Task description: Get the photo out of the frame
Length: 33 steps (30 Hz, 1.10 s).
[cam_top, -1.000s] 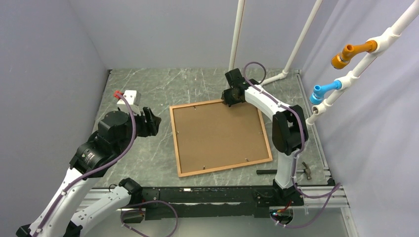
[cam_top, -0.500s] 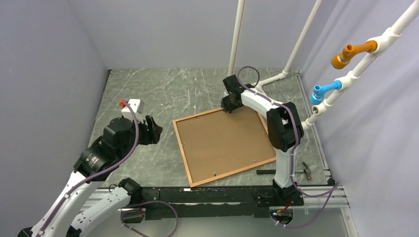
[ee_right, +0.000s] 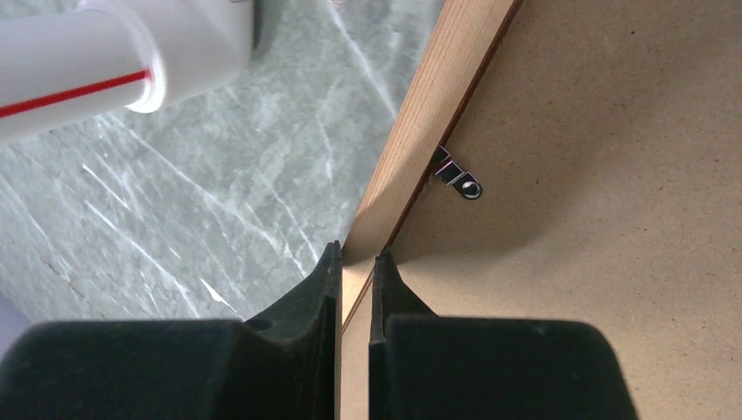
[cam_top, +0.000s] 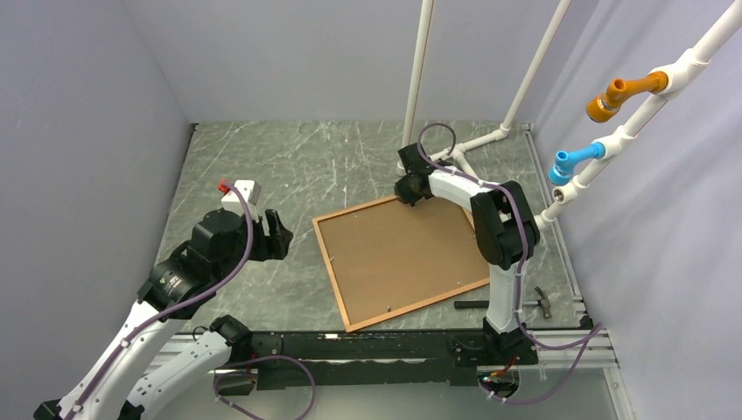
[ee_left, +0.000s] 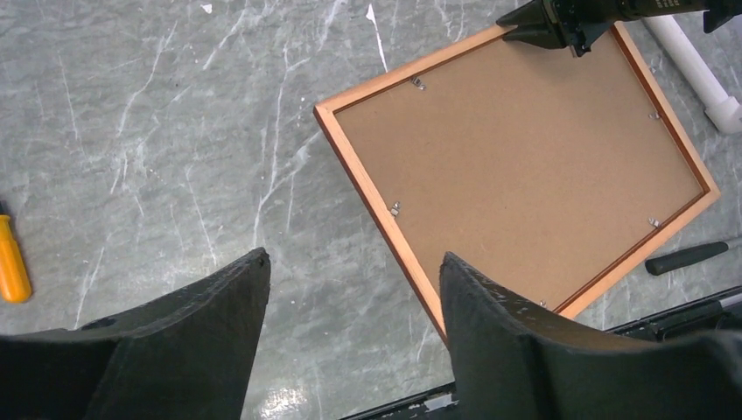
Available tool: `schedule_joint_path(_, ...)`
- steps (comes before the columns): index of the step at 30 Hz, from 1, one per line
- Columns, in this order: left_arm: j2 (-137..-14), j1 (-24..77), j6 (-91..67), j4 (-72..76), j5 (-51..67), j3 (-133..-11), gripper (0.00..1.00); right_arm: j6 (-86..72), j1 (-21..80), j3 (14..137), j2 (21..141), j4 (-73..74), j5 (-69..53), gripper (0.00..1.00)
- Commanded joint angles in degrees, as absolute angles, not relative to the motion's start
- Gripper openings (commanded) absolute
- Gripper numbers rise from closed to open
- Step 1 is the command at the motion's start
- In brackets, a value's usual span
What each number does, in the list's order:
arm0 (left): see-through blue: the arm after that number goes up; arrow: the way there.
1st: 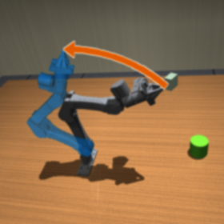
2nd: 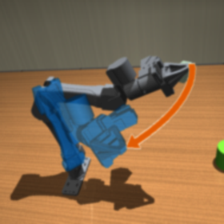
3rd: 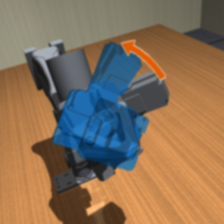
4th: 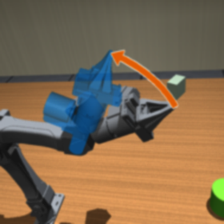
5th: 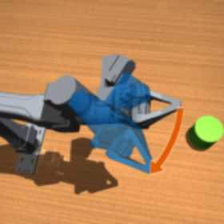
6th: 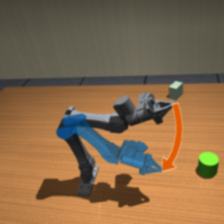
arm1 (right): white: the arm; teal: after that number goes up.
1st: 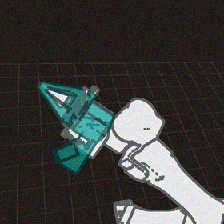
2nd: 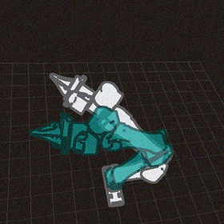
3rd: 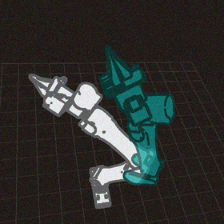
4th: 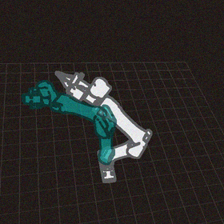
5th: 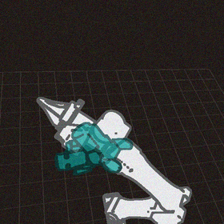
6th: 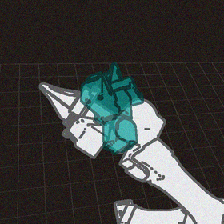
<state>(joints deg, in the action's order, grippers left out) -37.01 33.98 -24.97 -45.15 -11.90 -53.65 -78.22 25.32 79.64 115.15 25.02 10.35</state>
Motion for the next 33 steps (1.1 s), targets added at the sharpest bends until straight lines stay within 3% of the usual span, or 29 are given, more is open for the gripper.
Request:
schedule_joint_path(1,-37.5,33.8,-27.2,-45.4,-12.7,-53.0,0.79,-66.1,25.5,82.3,111.3,19.9,9.8,0.18)
schedule_joint_path(3,-38.6,33.8,-28.7,-46.8,-13.5,-52.7,0.88,-62.6,25.5,83.7,111.3,20.4,7.5,0.52)
schedule_joint_path(6,-40.6,33.5,-30.9,-48.3,-14.2,-51.8,0.99,-58.3,25.6,84.2,109.9,21.5,4.3,0.88)
schedule_joint_path(7,-41.6,33.2,-31.6,-48.7,-14.6,-51.5,0.99,-56.8,25.6,83.8,108.8,21.5,3.0,0.97)
schedule_joint_path(8,-42.7,32.5,-32.5,-49.3,-15.0,-51.7,1.00,-55.7,25.7,83.3,107.7,22.2,2.3,0.99)
schedule_joint_path(15,-53.6,20.7,-33.9,-49.8,-15.4,-52.2,0.99,-42.1,33.0,76.0,95.2,26.3,2.7,1.00)
schedule_joint_path(23,-59.9,-2.6,-38.3,-41.0,-14.3,-44.3,0.99,-34.2,40.5,59.3,83.2,21.0,-6.7,0.98)
schedule_joint_path(33,-70.1,-11.7,-22.2,-31.5,-14.9,-49.2,0.99,-38.5,41.7,48.3,74.2,12.7,-17.4,0.90)
